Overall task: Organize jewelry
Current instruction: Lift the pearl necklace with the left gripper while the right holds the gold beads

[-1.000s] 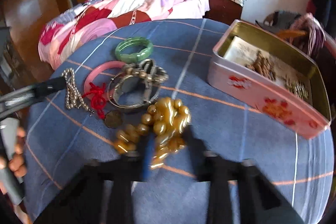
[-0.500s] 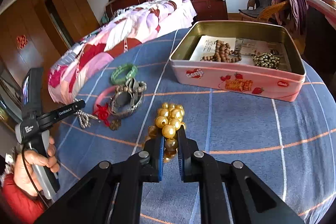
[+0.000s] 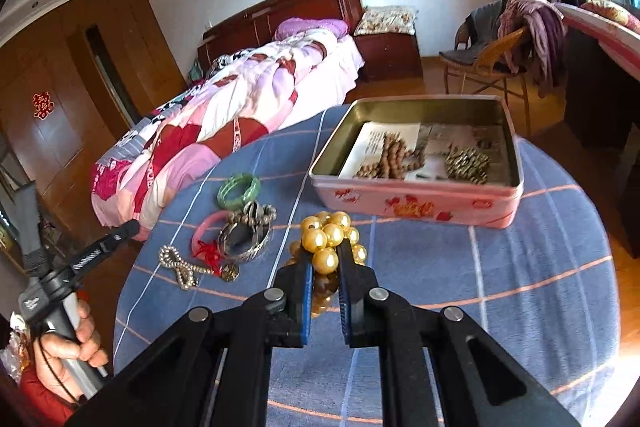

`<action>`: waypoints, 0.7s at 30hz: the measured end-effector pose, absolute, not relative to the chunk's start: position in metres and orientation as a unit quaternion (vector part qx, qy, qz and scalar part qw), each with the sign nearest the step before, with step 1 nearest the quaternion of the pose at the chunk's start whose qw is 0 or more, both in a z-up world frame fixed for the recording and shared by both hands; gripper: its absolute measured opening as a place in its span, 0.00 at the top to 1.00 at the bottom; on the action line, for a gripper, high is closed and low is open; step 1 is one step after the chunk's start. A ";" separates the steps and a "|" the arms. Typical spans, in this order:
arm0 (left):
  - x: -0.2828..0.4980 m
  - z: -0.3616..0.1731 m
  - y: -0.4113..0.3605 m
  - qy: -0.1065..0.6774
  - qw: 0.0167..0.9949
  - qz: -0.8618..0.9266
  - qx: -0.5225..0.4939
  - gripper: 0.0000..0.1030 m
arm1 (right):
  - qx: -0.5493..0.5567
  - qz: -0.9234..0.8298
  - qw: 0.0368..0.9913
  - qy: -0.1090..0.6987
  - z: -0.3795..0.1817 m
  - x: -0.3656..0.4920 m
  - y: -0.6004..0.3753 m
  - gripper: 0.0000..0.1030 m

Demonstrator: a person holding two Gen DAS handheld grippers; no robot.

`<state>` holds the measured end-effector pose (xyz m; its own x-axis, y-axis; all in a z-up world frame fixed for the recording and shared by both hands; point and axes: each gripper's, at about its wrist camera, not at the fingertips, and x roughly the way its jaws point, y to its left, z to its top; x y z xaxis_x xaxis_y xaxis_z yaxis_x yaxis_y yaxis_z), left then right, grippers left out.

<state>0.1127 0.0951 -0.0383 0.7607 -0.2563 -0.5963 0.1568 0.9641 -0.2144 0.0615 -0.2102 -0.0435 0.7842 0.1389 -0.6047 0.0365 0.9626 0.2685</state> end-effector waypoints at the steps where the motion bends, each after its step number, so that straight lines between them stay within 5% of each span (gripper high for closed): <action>1: 0.111 -0.034 0.094 0.322 0.936 -0.116 -0.076 0.91 | 0.134 0.026 0.937 0.321 -0.039 0.060 -0.212 0.90; 5: 0.113 -0.025 0.083 0.320 0.941 -0.103 -0.034 0.88 | 0.130 0.022 0.940 0.315 -0.031 0.058 -0.216 0.90; 6: 0.115 -0.029 0.081 0.332 0.938 -0.096 -0.028 0.65 | 0.129 0.021 0.940 0.315 -0.031 0.058 -0.216 0.90; 7: 0.118 -0.034 0.081 0.346 0.934 -0.085 -0.026 0.18 | 0.127 0.020 0.940 0.316 -0.033 0.057 -0.216 0.90; 8: 0.122 -0.043 0.082 0.366 0.928 -0.062 -0.034 0.00 | 0.127 0.020 0.939 0.317 -0.035 0.057 -0.215 0.90; 14: 0.144 -0.077 0.076 0.418 0.906 -0.005 -0.061 0.02 | 0.131 0.031 0.934 0.331 -0.046 0.054 -0.208 0.90; 17: 0.155 -0.099 0.060 0.455 0.890 0.009 -0.029 0.17 | 0.133 0.031 0.934 0.330 -0.046 0.053 -0.208 0.90; 21: 0.157 -0.114 0.039 0.462 0.885 0.044 0.036 0.18 | 0.138 0.029 0.934 0.329 -0.047 0.052 -0.212 0.90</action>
<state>0.1566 0.0388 -0.1138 0.5693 0.1107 -0.8146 -0.0440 0.9936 0.1043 0.0524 -0.2120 -0.0472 0.7815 0.1442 -0.6070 0.0374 0.9604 0.2762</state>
